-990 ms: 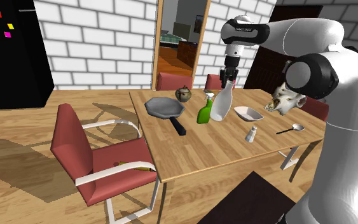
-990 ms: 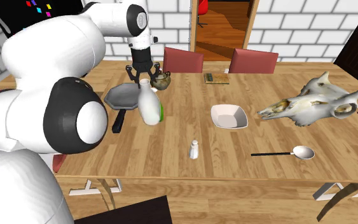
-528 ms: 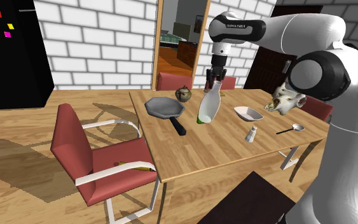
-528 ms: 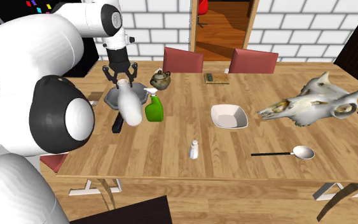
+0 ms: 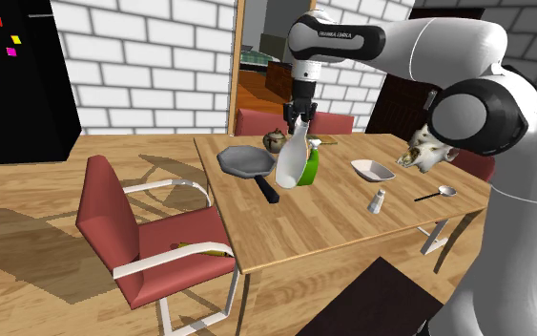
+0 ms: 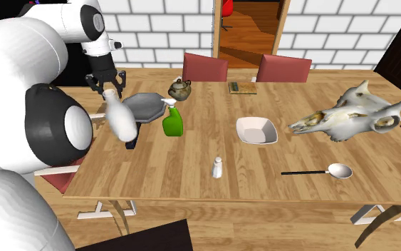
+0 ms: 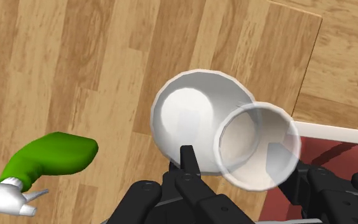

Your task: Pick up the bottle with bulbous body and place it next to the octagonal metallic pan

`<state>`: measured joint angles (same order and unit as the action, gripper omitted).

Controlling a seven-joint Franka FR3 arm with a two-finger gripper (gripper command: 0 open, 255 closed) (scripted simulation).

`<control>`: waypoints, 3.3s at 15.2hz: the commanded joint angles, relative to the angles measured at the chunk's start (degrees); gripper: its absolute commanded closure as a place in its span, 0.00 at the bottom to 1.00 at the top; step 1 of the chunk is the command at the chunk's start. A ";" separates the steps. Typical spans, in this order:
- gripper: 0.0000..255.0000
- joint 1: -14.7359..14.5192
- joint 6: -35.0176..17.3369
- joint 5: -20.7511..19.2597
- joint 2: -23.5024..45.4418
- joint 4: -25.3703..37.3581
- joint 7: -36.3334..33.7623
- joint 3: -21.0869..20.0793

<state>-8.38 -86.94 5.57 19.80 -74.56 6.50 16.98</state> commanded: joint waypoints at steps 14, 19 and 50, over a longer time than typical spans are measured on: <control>1.00 -5.69 -3.31 0.95 4.08 1.01 -8.59 -2.99; 1.00 -5.99 -7.33 0.91 3.75 -3.36 -8.45 -3.04; 0.00 -5.62 -6.24 1.16 5.07 -0.98 -8.32 -3.07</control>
<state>-14.00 -93.26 6.74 24.89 -75.57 -1.81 13.90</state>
